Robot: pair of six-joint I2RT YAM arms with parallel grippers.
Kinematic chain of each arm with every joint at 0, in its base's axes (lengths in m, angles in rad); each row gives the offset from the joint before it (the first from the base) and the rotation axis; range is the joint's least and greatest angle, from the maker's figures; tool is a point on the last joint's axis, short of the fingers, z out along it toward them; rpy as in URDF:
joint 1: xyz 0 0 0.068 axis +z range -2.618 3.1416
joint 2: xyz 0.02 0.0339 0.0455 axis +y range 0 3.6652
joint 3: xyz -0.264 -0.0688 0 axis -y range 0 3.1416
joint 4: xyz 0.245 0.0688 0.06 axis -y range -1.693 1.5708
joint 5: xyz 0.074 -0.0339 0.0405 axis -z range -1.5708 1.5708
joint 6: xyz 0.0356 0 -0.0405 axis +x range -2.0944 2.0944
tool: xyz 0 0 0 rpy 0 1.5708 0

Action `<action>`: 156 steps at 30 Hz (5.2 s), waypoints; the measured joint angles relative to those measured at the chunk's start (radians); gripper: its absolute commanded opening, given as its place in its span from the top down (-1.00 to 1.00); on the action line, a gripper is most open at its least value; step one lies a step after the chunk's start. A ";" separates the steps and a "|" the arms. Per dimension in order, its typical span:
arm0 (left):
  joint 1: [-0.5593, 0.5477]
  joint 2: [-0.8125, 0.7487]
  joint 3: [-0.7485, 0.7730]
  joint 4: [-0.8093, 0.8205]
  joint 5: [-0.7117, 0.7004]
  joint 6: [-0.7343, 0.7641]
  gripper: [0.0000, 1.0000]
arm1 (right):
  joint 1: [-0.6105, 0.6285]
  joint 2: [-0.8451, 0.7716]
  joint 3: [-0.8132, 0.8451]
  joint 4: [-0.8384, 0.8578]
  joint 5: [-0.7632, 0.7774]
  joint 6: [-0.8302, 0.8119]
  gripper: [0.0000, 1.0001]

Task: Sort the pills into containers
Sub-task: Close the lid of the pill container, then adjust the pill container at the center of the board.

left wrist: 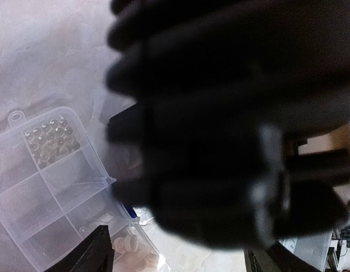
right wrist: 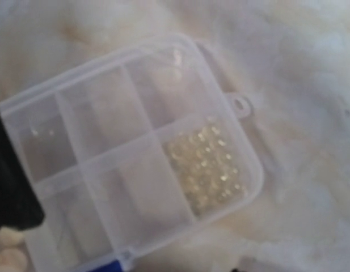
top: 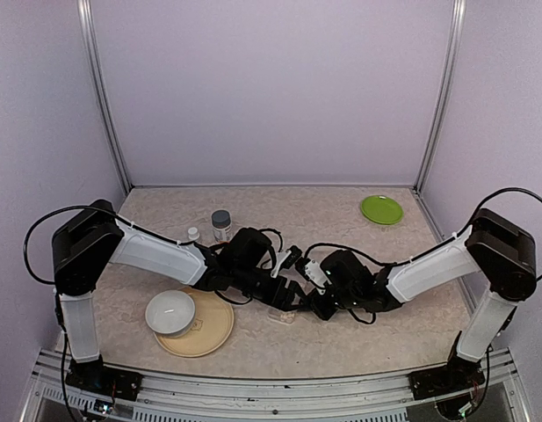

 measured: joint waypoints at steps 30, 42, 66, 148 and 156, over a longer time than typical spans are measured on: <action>0.035 -0.117 0.003 -0.164 -0.159 0.031 -0.98 | -0.030 -0.203 -0.090 -0.127 0.015 -0.048 -0.44; -0.013 -0.145 -0.013 -0.278 -0.336 0.029 -0.98 | -0.032 -0.207 -0.092 -0.129 -0.063 -0.056 -0.87; -0.095 -0.051 0.111 -0.423 -0.508 0.020 -0.98 | -0.108 -0.332 -0.153 -0.113 0.008 -0.014 -1.00; -0.073 -0.117 0.092 -0.675 -0.753 0.069 -0.85 | -0.126 -0.338 -0.189 -0.062 0.011 0.008 -1.00; -0.074 -0.105 0.102 -0.683 -0.766 0.072 -0.77 | -0.126 -0.338 -0.189 -0.063 0.010 0.007 -1.00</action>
